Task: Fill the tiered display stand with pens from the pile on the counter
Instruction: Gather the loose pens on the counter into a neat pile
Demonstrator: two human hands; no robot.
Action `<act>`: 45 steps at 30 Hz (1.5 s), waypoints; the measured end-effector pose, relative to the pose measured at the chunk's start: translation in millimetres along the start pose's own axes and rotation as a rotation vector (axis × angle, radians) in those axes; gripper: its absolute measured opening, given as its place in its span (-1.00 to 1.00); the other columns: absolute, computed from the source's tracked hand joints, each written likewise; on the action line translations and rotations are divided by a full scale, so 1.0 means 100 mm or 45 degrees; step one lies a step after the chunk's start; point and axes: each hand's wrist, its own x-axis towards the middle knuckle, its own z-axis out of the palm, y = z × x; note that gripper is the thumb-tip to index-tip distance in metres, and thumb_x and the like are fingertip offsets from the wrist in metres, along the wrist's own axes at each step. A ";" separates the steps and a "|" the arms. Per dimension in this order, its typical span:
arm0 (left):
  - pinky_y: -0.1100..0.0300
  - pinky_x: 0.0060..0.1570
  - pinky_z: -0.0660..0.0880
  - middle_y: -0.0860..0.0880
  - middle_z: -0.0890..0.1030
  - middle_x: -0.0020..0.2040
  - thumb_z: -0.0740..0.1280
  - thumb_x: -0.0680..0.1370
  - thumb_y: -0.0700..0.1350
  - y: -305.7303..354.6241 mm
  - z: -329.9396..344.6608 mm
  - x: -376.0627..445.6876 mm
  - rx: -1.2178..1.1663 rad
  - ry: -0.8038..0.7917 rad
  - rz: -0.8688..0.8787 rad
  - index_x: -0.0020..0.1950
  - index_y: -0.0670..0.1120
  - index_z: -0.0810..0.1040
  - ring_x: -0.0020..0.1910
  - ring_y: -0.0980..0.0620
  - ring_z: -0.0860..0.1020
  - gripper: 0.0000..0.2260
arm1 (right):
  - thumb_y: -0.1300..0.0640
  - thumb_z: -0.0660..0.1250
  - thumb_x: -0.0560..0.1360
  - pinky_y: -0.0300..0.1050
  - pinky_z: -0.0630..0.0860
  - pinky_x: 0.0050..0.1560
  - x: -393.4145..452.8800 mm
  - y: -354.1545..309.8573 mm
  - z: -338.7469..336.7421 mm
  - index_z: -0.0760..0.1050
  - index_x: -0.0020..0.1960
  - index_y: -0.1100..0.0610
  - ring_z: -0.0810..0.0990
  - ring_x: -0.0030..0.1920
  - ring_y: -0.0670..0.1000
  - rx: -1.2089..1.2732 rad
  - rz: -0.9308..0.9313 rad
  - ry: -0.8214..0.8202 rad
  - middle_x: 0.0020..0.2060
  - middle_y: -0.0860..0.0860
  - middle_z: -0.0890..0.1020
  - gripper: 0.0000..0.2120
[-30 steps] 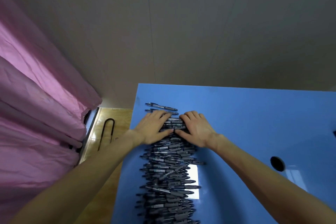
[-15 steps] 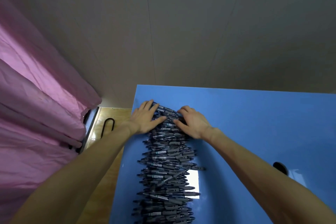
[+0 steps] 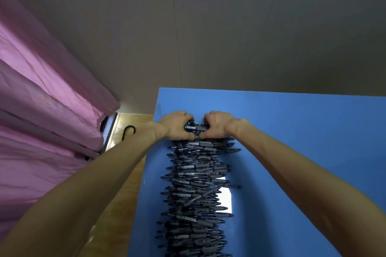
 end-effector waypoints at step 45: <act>0.07 -0.10 0.29 0.06 0.39 -0.19 0.22 0.68 0.04 0.56 0.38 -0.81 0.197 0.716 0.514 -0.08 0.02 0.29 -0.24 0.00 0.37 -0.81 | -0.09 0.20 0.66 0.00 0.39 0.02 -0.68 0.01 0.37 0.38 0.18 0.20 0.55 0.13 0.22 -0.001 -0.101 0.293 0.15 0.18 0.53 -0.66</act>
